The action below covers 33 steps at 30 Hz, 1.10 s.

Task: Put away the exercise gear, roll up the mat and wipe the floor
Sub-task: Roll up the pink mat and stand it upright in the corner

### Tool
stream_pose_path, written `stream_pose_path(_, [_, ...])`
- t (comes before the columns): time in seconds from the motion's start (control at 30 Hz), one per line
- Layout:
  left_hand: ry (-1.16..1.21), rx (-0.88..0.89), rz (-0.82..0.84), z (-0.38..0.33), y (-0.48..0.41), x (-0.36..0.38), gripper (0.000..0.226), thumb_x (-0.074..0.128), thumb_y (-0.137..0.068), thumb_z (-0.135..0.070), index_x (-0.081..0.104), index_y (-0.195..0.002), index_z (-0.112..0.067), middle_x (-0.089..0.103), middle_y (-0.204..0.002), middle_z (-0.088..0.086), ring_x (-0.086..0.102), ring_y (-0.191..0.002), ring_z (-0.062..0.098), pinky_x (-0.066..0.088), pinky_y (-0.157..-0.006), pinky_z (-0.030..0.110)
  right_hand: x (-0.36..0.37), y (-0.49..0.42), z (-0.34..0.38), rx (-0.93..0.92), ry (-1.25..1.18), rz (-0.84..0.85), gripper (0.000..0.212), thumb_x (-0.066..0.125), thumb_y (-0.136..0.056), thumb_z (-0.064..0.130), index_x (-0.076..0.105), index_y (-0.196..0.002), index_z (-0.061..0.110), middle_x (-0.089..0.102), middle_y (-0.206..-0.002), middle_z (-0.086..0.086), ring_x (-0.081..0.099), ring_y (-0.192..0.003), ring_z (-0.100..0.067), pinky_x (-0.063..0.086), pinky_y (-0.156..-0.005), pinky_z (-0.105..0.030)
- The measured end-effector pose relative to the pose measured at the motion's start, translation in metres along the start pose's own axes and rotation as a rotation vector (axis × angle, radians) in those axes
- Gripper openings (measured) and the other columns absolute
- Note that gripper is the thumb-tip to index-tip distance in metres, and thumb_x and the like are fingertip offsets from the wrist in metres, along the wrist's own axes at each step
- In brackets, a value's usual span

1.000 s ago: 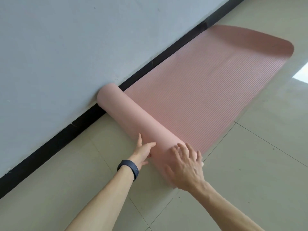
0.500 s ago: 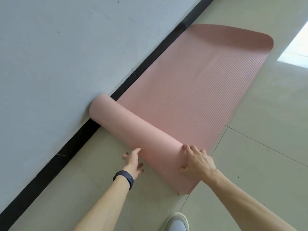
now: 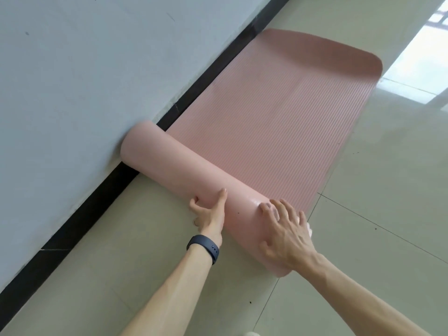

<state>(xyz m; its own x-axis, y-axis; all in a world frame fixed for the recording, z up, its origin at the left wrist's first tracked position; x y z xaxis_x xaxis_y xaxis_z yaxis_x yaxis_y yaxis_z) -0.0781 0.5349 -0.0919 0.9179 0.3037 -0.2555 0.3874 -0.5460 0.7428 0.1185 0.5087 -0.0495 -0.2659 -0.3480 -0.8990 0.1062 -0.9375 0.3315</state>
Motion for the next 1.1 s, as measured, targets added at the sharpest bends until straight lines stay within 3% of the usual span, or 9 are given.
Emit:
stream_pose_path(0.1, [-0.039,0.071,0.058,-0.025,-0.002,0.016,0.072,0.062,-0.087,-0.057,0.02,-0.143,-0.043,0.038,-0.135,0.012,0.052,-0.096,0.022,0.035,-0.086,0.037,-0.001,-0.006,0.012,0.009,0.103,0.037,0.106,0.061,-0.061,0.067,0.012,-0.148,0.031,0.019,-0.152,-0.007,0.019,-0.142,-0.035,0.03,-0.102,-0.064])
stream_pose_path(0.2, [-0.053,0.127,0.177,-0.047,-0.004,0.029,0.062,0.059,-0.091,-0.045,0.026,-0.144,-0.046,0.051,-0.127,0.002,0.058,-0.111,0.026,0.038,-0.091,0.038,-0.006,-0.019,0.008,0.046,0.194,0.091,0.11,0.069,-0.066,0.056,0.002,-0.15,0.033,0.013,-0.15,-0.009,0.024,-0.137,-0.037,0.04,-0.09,-0.056])
stream_pose_path(0.3, [-0.043,0.211,0.082,-0.062,-0.01,0.014,0.052,0.057,-0.094,-0.029,0.038,-0.14,-0.043,0.06,-0.101,-0.004,0.063,-0.095,0.021,0.043,-0.082,0.034,-0.023,-0.04,-0.011,0.105,0.154,0.104,0.101,0.064,-0.069,0.046,0.001,-0.148,0.038,0.018,-0.147,-0.002,0.028,-0.13,-0.032,0.049,-0.074,-0.045])
stream_pose_path(0.43, [0.134,-0.065,-0.073,-0.037,-0.027,-0.004,0.068,0.063,-0.088,-0.029,0.027,-0.146,-0.033,0.048,-0.133,0.004,0.055,-0.111,0.032,0.045,-0.097,0.047,-0.044,-0.065,-0.045,0.168,0.076,0.094,0.091,0.061,-0.065,0.05,0.012,-0.142,0.046,0.033,-0.139,0.006,0.04,-0.119,-0.027,0.047,-0.065,-0.036])
stream_pose_path(0.6, [0.153,-0.226,0.233,-0.048,-0.036,0.044,0.101,0.077,-0.083,-0.033,0.004,-0.153,-0.046,0.038,-0.148,0.006,0.048,-0.124,0.04,0.036,-0.107,0.061,-0.06,-0.091,-0.083,0.2,0.059,0.079,0.085,0.059,-0.07,0.057,0.019,-0.144,0.044,0.039,-0.143,0.006,0.045,-0.121,-0.029,0.051,-0.082,-0.045])
stream_pose_path(0.77, [0.197,-0.083,0.194,-0.095,-0.037,0.101,0.101,0.083,-0.075,-0.037,0.016,-0.148,-0.051,0.053,-0.134,-0.004,0.058,-0.11,0.028,0.05,-0.091,0.042,-0.087,-0.098,-0.073,-0.019,0.109,-0.1,0.065,0.055,-0.079,0.029,0.038,-0.142,0.023,0.042,-0.144,-0.003,0.044,-0.128,-0.036,0.043,-0.095,-0.047])
stream_pose_path(0.87, [0.033,0.087,0.235,-0.131,-0.032,0.139,0.113,0.087,-0.058,-0.056,0.014,-0.144,-0.061,0.036,-0.149,-0.004,0.051,-0.126,0.026,0.042,-0.107,0.051,-0.079,-0.1,-0.061,-0.101,0.175,-0.117,0.077,0.05,-0.082,0.062,0.035,-0.146,0.022,0.029,-0.152,-0.009,0.029,-0.139,-0.042,0.032,-0.103,-0.059])
stream_pose_path(0.97, [-0.063,0.216,0.32,-0.17,-0.031,0.183,0.095,0.074,-0.078,-0.042,0.016,-0.152,-0.049,0.042,-0.14,-0.006,0.052,-0.124,0.021,0.042,-0.107,0.051,-0.076,-0.13,-0.087,-0.002,0.248,-0.064,0.106,0.067,-0.071,0.064,0.014,-0.155,0.025,0.008,-0.161,-0.014,0.01,-0.145,-0.045,0.024,-0.102,-0.072])
stream_pose_path(1.1, [-0.046,0.3,0.294,-0.196,-0.036,0.205,0.067,0.059,-0.094,-0.02,0.028,-0.152,-0.034,0.057,-0.131,-0.008,0.059,-0.113,0.016,0.047,-0.097,0.041,-0.111,-0.174,-0.135,0.016,0.292,-0.062,0.104,0.072,-0.074,0.049,0.008,-0.152,0.026,0.01,-0.157,-0.012,0.019,-0.14,-0.041,0.038,-0.094,-0.061])
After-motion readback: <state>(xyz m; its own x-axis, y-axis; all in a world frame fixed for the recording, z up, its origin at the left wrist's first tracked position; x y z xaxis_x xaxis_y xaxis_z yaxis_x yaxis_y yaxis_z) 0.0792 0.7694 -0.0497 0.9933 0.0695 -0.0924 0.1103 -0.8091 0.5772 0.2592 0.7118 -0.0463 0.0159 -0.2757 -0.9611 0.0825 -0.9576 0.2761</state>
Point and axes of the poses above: each hand's wrist, its own y-axis away from the middle knuckle, its own x-axis out of the palm, z = x × y, the point moved 9 cm from there along -y, towards the middle knuckle
